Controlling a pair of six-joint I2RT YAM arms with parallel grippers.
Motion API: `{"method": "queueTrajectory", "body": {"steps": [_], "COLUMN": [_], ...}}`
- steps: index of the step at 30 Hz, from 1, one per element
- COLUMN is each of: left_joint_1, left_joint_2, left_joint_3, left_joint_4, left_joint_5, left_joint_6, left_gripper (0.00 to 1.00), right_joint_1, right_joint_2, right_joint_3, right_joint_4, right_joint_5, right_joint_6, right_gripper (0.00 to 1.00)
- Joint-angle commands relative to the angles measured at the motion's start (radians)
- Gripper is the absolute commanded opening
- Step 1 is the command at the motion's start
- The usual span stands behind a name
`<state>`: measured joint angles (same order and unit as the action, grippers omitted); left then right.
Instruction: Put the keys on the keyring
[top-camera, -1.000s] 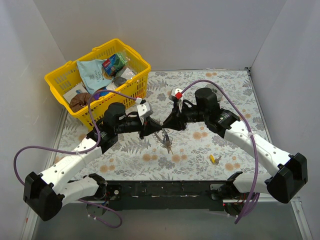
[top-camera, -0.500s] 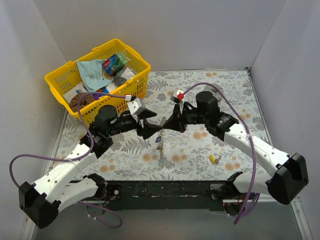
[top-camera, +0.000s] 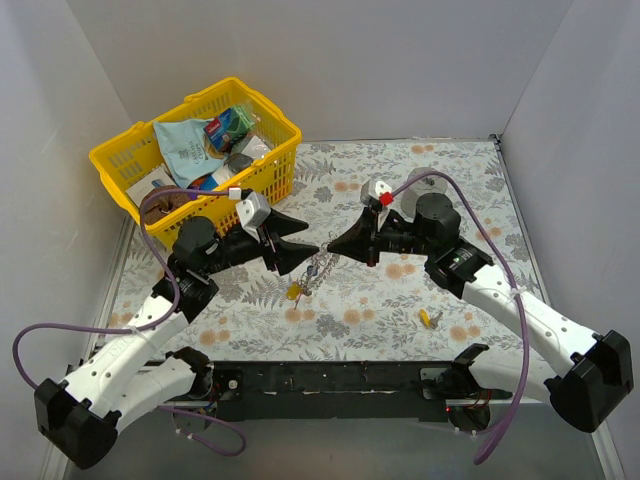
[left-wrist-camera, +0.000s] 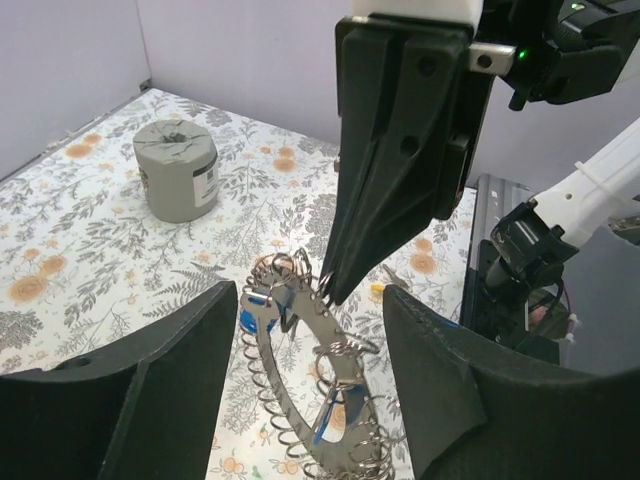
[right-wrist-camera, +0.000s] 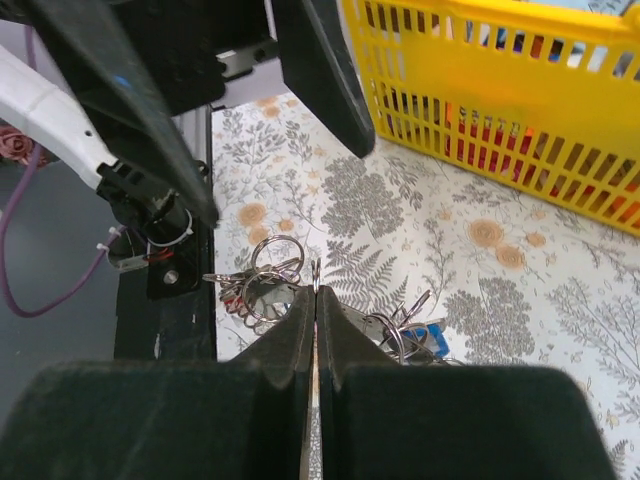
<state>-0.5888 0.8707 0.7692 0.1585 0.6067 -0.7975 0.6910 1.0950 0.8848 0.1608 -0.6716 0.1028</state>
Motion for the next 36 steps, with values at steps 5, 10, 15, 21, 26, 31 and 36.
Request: {"method": "queueTrajectory", "body": {"steps": [5,10,15,21,26,31,36], "left_joint_1": [0.092,0.107,0.107,0.107,0.107,0.106,0.106], "left_joint_2": [0.010,0.040,0.057,0.056,0.103,0.128,0.136], "left_joint_3": [-0.030,-0.018,-0.019,-0.036,-0.005,0.010,-0.001], "left_joint_4": [0.128,0.139,0.168,0.199,0.194,0.219,0.289], "left_joint_5": [0.218,0.318,0.413,0.459,0.502,0.521,0.524], "left_joint_6": [-0.108,-0.101,-0.100,-0.098,-0.111,-0.137,-0.186], "left_gripper": [0.50,0.26,0.33,0.33,0.27,0.25,0.24], "right_joint_1": [-0.021,-0.033,-0.050,-0.065,-0.068,-0.071,-0.071], "right_joint_2": [-0.040,-0.037,-0.023,-0.004,0.016,0.023,0.031], "right_joint_3": [-0.017,-0.026,-0.038,-0.052,-0.055,-0.056,-0.070], "right_joint_4": [0.170,0.238,0.318,0.430,0.502,0.542,0.609], "right_joint_5": [-0.198,-0.259,-0.312,-0.361,-0.387,-0.395,-0.376], "right_joint_6": [-0.009,0.029,0.096,0.179,0.227,0.261,0.307], "right_gripper": [0.01,0.01,0.01,0.01,0.01,0.01,0.01]}}
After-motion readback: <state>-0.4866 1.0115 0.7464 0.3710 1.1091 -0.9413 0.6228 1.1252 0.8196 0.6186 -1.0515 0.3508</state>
